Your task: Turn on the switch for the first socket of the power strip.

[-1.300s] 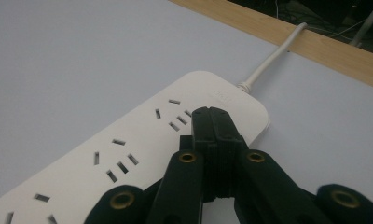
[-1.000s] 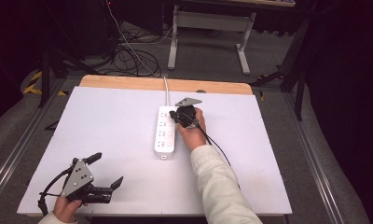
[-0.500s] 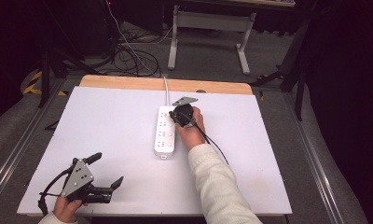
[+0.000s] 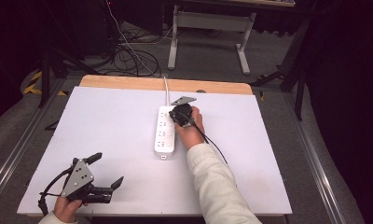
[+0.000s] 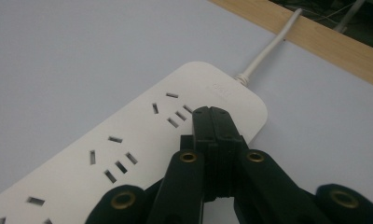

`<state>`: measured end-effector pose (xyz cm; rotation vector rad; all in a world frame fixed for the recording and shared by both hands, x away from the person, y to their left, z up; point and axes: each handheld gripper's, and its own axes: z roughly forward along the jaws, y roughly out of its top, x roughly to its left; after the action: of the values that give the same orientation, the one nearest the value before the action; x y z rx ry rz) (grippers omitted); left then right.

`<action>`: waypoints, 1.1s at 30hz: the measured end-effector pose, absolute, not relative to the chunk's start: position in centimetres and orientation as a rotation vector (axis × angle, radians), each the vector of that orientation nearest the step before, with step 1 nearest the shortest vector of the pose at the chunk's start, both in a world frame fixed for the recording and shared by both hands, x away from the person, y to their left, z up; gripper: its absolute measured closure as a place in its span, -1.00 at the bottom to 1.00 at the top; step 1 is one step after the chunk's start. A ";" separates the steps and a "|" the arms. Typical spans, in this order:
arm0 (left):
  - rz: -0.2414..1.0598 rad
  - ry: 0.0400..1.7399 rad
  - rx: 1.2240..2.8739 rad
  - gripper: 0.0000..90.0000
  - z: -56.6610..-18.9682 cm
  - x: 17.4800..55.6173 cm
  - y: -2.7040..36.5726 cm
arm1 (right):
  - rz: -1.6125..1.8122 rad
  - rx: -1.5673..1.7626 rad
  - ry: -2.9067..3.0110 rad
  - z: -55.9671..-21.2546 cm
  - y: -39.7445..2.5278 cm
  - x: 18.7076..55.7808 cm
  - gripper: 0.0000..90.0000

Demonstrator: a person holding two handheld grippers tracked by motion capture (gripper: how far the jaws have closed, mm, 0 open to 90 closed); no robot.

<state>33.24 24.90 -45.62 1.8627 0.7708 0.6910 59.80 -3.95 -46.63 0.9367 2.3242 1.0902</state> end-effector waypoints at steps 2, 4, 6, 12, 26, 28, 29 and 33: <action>0.695 0.768 1.865 -0.97 -45.6 33.3 24.9 | 1.091 0.937 2.325 -46.6 -4.0 59.8 1.00; 0.690 0.769 1.867 -0.97 -45.6 33.3 24.9 | 1.093 0.944 2.323 -46.7 -3.9 59.9 1.00; 0.692 0.766 1.867 -0.97 -45.6 33.3 24.9 | 1.088 0.946 2.319 -46.7 -3.8 59.9 1.00; 0.697 0.768 1.866 -0.97 -45.6 33.3 25.0 | 1.066 0.891 2.336 -46.5 -3.8 59.9 1.00; 0.688 0.773 1.864 -0.97 -45.6 33.4 25.1 | 1.179 0.865 2.317 -43.2 -5.1 58.6 1.00; 0.684 0.778 1.861 -0.97 -45.6 33.3 25.0 | 1.196 0.858 2.316 -42.5 -5.1 58.2 1.00; 0.684 0.778 1.861 -0.97 -45.6 33.3 25.0 | 1.196 0.858 2.316 -42.5 -5.1 58.2 1.00; 0.687 0.780 1.865 -0.97 -45.6 33.5 25.1 | 1.213 0.847 2.307 -41.5 -5.5 57.6 1.00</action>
<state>33.48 25.11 -45.65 1.8654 0.7795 0.6871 57.58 -5.48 -41.46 0.8465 2.3071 1.2133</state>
